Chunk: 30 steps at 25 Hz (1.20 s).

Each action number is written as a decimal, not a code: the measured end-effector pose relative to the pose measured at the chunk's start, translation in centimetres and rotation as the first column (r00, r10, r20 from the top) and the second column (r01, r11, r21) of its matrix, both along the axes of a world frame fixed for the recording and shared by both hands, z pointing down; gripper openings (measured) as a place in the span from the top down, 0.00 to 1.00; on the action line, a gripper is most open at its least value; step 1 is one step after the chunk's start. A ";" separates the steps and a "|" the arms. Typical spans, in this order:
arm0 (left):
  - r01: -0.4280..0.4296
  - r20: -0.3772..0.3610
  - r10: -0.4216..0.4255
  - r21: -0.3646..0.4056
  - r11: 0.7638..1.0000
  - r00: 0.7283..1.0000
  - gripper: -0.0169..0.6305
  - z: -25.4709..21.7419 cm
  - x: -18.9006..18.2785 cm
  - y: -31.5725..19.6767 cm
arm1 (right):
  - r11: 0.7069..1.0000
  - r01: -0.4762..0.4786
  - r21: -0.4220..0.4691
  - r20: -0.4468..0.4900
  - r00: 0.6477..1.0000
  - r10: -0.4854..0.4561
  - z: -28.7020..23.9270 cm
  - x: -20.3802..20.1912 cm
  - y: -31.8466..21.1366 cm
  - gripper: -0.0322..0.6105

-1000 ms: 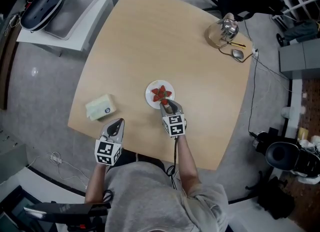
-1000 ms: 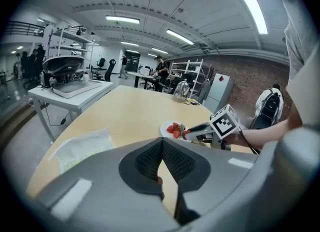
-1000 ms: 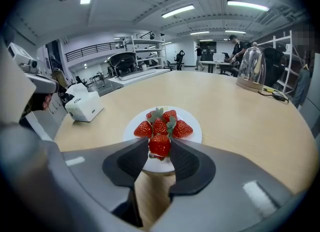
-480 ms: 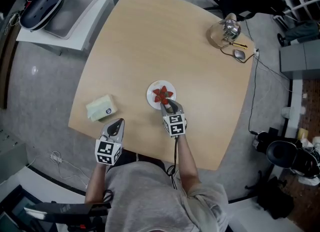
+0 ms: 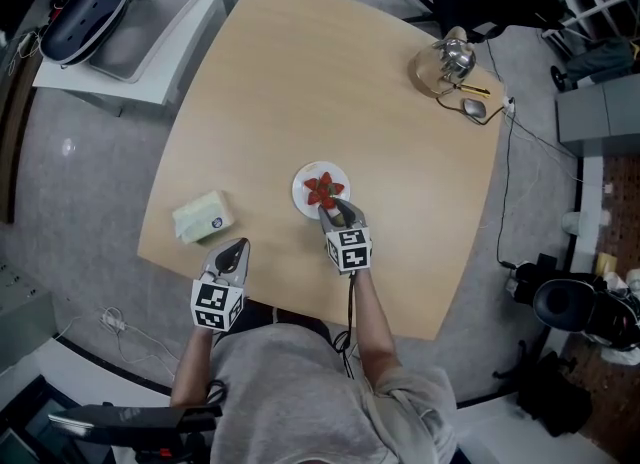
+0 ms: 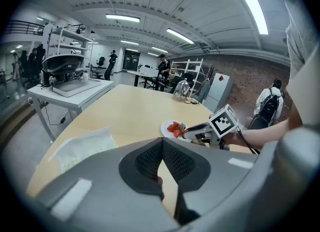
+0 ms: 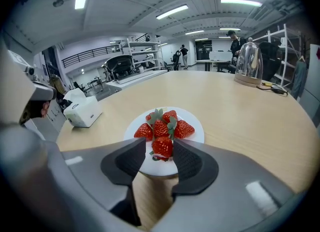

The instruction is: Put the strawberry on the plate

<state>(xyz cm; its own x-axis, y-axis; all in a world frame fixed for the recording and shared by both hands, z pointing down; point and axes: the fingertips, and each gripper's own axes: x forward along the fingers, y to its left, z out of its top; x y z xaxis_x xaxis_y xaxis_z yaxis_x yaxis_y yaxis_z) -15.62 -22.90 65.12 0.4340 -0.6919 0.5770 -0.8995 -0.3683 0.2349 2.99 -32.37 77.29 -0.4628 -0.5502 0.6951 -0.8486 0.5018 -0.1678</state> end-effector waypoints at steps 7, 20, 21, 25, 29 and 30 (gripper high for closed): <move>-0.005 -0.003 0.006 0.024 1.000 1.000 0.94 -0.8 0.2 0.4 | 1.000 -0.017 0.024 0.016 1.000 0.016 -1.4 0.3 0.5 0.66; -0.048 -0.028 0.051 0.104 0.993 0.998 0.94 -3.8 2.9 1.7 | 0.971 -0.161 0.175 0.088 0.985 0.147 -9.4 5.0 2.2 0.83; -0.052 -0.030 0.055 0.114 0.992 0.998 0.94 -4.2 3.2 1.7 | 0.967 -0.168 0.191 0.089 0.984 0.153 -10.2 5.4 2.4 0.85; -0.068 -0.037 0.074 0.150 0.986 0.997 0.94 -5.5 4.3 1.9 | 0.951 -0.191 0.244 0.086 0.981 0.175 -12.9 6.7 3.1 0.89; -0.096 -0.036 0.104 0.184 0.978 0.994 0.94 -6.4 5.5 2.2 | 0.930 -0.233 0.285 0.105 0.972 0.212 -14.6 8.3 4.3 0.94; -0.100 -0.037 0.109 0.192 0.976 0.993 0.94 -6.7 5.8 2.4 | 0.924 -0.246 0.292 0.116 0.968 0.222 -15.0 8.8 4.8 0.94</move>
<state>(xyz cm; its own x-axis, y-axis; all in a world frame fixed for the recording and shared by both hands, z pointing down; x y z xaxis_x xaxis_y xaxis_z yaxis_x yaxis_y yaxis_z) -9.80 -20.52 58.44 0.5330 -0.7363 0.4169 -0.8435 -0.5013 0.1931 11.76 -27.60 62.32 -0.3419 -0.8271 0.4461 -0.9382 0.3278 -0.1111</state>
